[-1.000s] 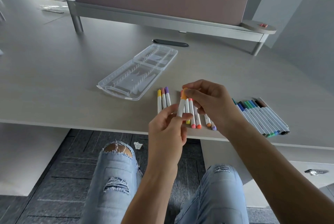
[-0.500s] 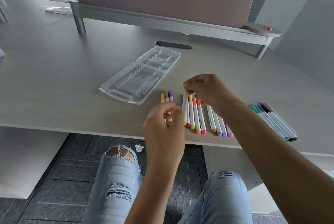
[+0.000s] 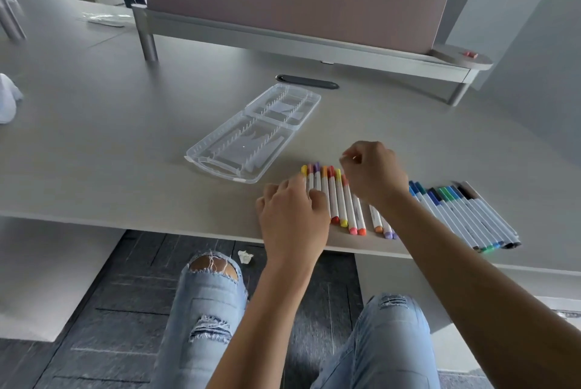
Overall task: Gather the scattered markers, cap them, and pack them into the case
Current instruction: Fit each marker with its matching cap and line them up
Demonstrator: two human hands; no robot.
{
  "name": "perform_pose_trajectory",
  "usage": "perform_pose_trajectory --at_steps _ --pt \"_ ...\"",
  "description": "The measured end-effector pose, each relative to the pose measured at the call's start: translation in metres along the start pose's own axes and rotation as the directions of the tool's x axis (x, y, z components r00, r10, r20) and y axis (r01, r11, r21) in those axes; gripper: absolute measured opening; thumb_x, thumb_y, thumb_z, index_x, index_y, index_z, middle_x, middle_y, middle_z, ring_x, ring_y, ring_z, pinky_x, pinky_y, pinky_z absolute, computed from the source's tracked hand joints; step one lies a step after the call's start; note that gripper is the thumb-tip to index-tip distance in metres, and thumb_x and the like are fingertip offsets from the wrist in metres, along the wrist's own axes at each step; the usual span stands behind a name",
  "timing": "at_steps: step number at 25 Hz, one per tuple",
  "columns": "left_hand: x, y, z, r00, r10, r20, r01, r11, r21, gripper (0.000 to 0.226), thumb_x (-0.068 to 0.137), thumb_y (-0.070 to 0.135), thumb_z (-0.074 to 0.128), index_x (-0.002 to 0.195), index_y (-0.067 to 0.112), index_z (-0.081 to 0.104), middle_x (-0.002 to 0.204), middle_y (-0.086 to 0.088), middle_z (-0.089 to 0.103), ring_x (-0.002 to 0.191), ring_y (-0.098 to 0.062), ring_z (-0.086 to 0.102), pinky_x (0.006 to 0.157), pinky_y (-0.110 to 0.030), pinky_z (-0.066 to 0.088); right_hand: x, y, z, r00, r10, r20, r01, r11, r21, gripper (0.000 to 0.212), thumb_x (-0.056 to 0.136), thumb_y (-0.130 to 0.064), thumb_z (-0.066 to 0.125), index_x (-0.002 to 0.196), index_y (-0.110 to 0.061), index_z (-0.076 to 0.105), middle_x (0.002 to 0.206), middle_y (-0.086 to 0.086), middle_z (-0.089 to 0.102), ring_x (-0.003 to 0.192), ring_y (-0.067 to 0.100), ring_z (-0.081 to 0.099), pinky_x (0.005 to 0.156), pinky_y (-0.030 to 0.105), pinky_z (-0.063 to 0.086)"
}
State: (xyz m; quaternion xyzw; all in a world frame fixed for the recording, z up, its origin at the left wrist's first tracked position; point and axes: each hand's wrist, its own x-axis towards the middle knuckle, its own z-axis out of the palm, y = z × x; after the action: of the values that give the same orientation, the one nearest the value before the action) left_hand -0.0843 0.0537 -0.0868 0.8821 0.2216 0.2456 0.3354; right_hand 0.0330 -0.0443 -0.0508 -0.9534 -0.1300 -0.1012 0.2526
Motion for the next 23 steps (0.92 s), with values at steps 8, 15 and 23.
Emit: perform_pose_trajectory --at_steps 8,15,23 --pt "0.021 -0.005 -0.01 0.969 0.117 -0.219 -0.096 0.99 0.103 0.03 0.091 0.015 0.06 0.121 0.01 0.065 0.126 -0.008 0.061 0.126 -0.029 0.046 0.107 -0.047 0.041 -0.059 0.026 -0.026 0.99 0.114 -0.081 -0.09 0.963 0.253 0.022 0.098 -0.02 0.056 0.083 -0.023 0.072 0.072 -0.006 0.071 0.058 0.012 0.06 0.056 0.025 0.046" --pt "0.053 -0.033 -0.031 0.99 -0.144 -0.015 0.135 0.889 0.437 0.028 0.089 0.01 0.057 0.116 0.012 0.067 0.134 -0.016 0.055 0.137 -0.037 0.039 0.114 -0.071 0.019 -0.091 -0.001 -0.031 0.991 0.109 -0.079 -0.074 0.932 0.355 0.022 0.098 -0.02 0.057 0.084 -0.025 0.073 0.064 -0.01 0.065 0.049 0.004 0.051 0.052 0.023 0.035" --pt "0.026 -0.044 -0.045 0.894 0.11 -0.434 -0.196 0.968 -0.159 0.009 0.091 -0.008 0.052 0.09 -0.002 0.059 0.094 -0.019 0.067 0.112 -0.039 0.055 0.086 -0.023 0.041 -0.132 -0.002 -0.035 0.982 0.162 -0.099 -0.088 0.851 0.517 0.022 0.098 -0.02 0.06 0.085 -0.01 0.074 0.065 0.007 0.064 0.053 0.009 0.045 0.057 0.028 0.039"
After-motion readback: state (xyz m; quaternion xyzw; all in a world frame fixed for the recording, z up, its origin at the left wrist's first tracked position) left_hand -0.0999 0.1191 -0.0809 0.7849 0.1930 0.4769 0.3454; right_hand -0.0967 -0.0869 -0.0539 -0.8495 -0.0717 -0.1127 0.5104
